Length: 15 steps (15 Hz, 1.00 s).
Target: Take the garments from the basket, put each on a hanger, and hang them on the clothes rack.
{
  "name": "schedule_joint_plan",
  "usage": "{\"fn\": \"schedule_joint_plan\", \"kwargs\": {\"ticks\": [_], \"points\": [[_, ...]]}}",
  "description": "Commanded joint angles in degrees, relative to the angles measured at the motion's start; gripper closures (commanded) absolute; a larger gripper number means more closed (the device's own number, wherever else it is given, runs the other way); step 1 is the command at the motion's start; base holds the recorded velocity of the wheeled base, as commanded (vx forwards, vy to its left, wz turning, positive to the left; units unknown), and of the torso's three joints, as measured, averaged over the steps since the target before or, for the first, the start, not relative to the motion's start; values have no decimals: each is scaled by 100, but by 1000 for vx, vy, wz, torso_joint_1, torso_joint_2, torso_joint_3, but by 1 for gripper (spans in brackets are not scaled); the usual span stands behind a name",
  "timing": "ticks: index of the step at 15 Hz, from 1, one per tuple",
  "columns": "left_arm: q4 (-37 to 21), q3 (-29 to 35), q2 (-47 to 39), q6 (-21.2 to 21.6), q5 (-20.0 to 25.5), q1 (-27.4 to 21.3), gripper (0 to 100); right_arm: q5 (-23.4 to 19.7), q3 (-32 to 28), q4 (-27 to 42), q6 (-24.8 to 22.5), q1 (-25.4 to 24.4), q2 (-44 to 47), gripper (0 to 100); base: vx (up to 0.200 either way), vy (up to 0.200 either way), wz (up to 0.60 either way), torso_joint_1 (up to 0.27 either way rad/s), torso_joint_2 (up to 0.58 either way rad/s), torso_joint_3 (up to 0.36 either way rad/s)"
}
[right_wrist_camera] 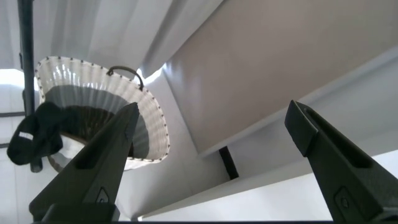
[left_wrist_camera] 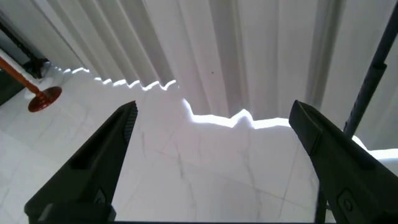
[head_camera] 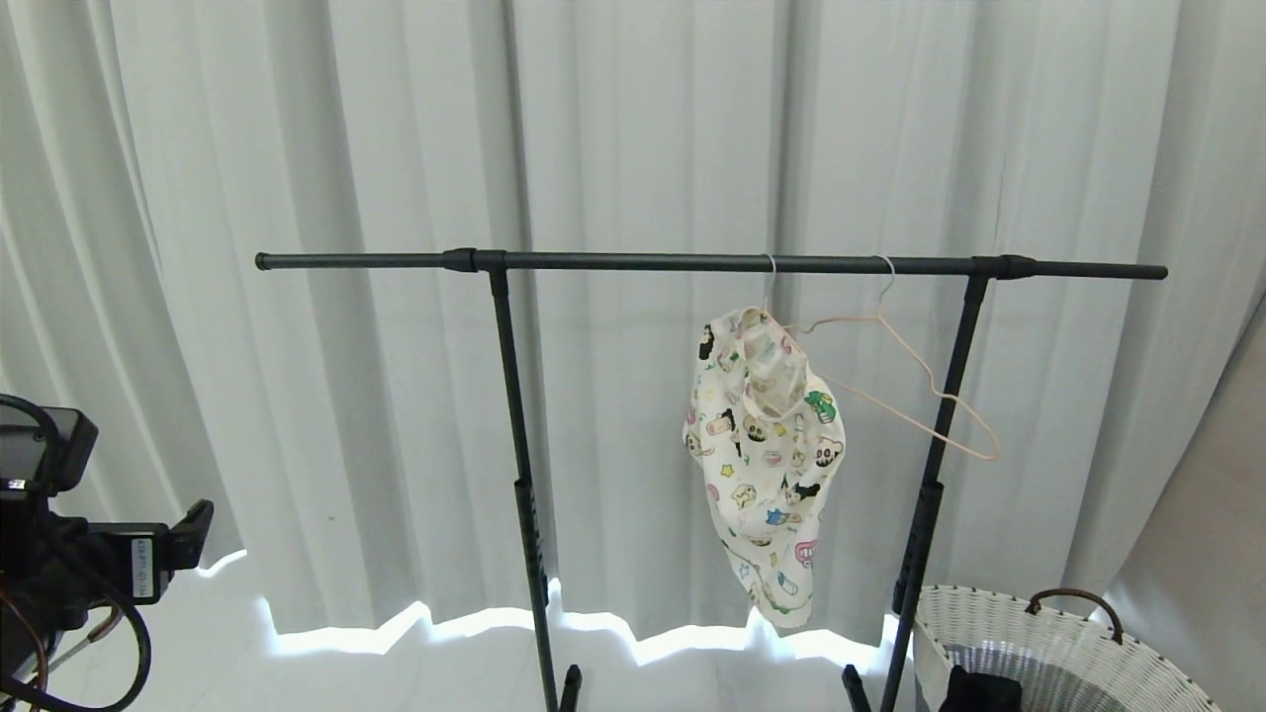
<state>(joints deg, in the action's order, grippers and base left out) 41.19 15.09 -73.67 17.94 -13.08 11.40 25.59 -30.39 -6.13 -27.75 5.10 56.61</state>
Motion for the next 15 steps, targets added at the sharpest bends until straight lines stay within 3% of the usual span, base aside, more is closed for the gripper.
{"fn": "schedule_joint_plan", "kwargs": {"ticks": [1,5,10,15], "points": [[3,-15,81,-1,-2,-147,0,-1,-2,-2,-29,0,25,0,0,0,0,-242,520,286],[3,-15,186,-1,-2,-850,0,-1,42,-2,-38,0,25,0,0,0,0,-233,518,286],[3,11,186,34,-2,-973,0,-1,235,-116,-38,0,-54,0,0,0,0,-208,495,289],[223,29,177,34,-10,-1412,0,-1,429,-389,-38,0,-63,0,0,0,0,-187,474,284]]}}
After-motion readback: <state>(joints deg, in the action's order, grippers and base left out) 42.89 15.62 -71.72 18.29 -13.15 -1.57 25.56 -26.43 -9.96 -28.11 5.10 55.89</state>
